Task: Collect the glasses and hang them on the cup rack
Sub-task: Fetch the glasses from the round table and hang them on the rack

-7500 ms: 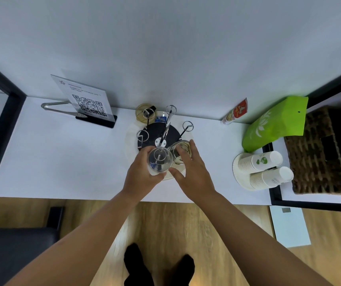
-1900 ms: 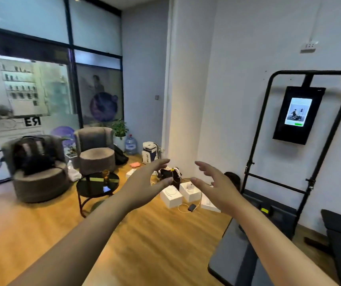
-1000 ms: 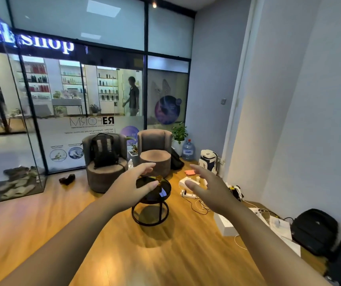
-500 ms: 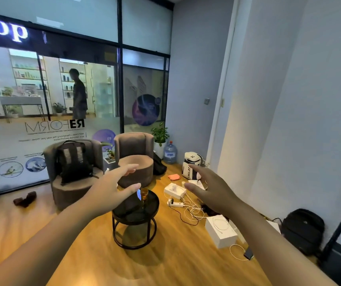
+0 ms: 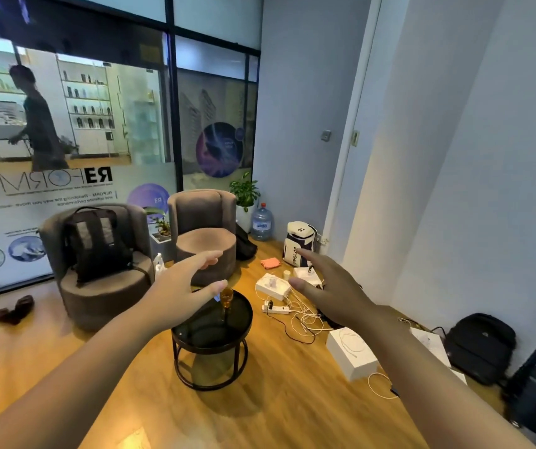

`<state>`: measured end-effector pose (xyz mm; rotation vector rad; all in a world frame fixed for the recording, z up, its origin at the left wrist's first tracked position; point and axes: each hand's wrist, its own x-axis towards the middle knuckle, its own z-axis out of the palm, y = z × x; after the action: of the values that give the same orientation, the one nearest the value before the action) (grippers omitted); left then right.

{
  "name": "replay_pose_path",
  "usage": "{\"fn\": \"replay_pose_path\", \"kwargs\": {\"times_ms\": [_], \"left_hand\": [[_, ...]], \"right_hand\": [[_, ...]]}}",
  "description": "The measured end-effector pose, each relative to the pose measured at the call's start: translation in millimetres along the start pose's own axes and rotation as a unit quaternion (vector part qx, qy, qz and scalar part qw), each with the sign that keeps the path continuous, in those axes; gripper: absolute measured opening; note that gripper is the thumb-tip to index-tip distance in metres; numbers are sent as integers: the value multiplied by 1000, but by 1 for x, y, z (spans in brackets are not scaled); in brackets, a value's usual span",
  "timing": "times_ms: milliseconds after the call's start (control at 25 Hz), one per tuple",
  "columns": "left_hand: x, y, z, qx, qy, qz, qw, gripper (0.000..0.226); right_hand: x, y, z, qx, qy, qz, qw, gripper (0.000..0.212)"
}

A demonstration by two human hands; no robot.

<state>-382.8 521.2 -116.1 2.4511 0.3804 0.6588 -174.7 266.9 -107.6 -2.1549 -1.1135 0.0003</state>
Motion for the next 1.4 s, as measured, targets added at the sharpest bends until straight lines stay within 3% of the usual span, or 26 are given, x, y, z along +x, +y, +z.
{"fn": "replay_pose_path", "kwargs": {"times_ms": [720,1000,1400], "left_hand": [[240,-195,56,14,-22,-97,995,74],[333,-296,76,-30,-49,-89,994,94],[444,-434,146,-42,-137,-96,985,111]], "right_hand": [[315,103,146,44,-123,-12,991,81],[411,131,212,25,-133,26,990,88],[501,182,316,26,-143,145,979,97]]}}
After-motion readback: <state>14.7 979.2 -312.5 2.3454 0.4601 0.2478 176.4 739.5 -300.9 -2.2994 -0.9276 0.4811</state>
